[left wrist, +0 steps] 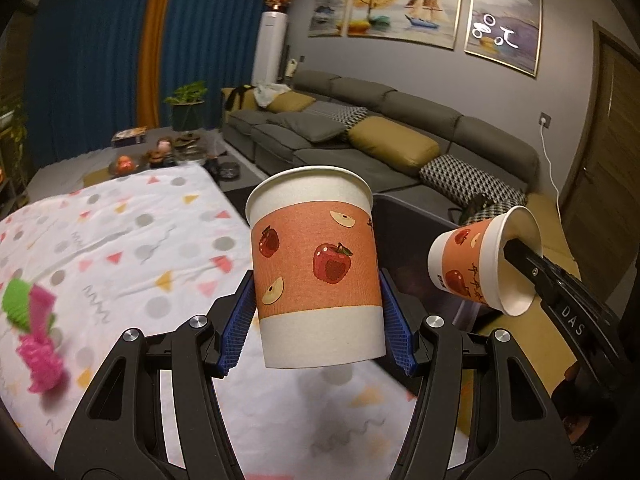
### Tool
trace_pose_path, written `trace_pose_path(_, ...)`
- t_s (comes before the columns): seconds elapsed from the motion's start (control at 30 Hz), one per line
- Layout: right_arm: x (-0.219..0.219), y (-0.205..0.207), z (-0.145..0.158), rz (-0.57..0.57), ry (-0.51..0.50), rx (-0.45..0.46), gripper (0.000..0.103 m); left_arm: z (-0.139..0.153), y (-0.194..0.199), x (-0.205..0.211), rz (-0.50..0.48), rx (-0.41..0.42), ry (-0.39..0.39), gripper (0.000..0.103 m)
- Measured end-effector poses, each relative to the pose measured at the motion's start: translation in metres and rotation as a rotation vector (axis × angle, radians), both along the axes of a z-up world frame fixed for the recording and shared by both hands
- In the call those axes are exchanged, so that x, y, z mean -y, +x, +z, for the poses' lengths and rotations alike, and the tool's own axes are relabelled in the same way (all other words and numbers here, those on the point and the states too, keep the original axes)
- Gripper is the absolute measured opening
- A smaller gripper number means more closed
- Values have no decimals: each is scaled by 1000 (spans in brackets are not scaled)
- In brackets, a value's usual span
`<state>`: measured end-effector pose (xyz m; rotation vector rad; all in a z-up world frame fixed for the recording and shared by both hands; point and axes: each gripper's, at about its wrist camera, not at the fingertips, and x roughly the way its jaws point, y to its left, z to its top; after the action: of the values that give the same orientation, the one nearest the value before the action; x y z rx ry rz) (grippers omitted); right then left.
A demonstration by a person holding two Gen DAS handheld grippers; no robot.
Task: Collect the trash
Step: 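Carry both paper cups over the grey bin with both grippers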
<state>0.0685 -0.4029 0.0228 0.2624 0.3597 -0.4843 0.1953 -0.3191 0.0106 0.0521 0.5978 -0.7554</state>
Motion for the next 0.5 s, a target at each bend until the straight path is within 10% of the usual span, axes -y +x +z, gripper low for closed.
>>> trace_pose_path(0.5,35,2,-2,-56,10,-4,6,-10,11,70,-80,-7,30,58)
